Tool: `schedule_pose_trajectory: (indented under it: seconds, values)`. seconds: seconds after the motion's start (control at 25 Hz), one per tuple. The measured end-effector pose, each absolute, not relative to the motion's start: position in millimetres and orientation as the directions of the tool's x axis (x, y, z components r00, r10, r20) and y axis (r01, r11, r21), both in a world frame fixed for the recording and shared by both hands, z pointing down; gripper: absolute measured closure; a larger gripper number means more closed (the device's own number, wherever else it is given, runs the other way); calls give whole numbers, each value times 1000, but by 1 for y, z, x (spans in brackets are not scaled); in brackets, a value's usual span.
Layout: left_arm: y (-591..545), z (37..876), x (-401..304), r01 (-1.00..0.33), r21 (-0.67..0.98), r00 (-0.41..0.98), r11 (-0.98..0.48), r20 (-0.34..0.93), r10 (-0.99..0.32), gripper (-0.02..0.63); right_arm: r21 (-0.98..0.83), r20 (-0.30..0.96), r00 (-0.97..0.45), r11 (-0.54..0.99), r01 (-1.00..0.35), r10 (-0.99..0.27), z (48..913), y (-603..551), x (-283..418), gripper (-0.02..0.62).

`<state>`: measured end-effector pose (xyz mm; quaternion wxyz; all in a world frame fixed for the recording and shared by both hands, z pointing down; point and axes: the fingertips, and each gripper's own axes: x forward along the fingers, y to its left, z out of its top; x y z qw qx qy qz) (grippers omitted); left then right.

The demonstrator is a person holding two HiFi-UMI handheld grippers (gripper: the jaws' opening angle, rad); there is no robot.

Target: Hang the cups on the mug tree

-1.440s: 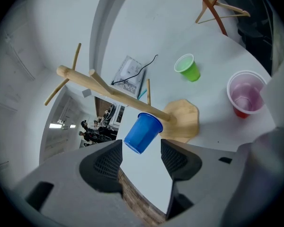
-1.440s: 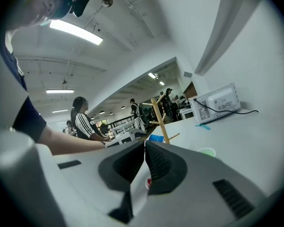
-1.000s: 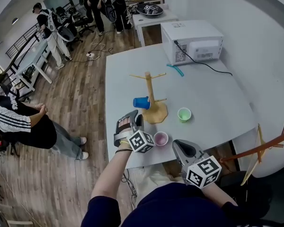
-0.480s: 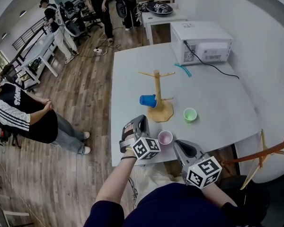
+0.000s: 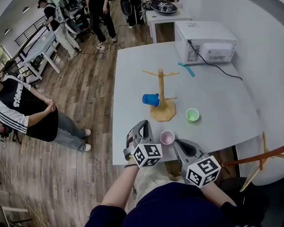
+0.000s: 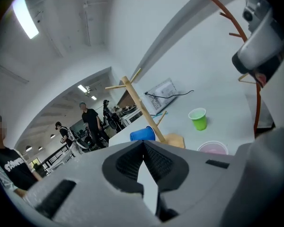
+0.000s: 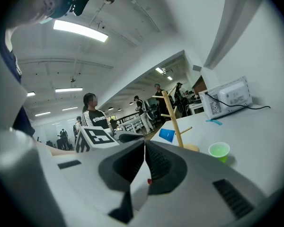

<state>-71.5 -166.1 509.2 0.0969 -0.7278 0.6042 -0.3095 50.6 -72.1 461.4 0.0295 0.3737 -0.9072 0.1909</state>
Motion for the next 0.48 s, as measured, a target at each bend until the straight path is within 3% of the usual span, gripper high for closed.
schedule_pose_trajectory:
  seconds: [0.48]
  values:
    - [-132,523,-76,-943,-249,124,-222,356,-926,586,-325,204,-725,653,-684,-658,465,-76,48,566]
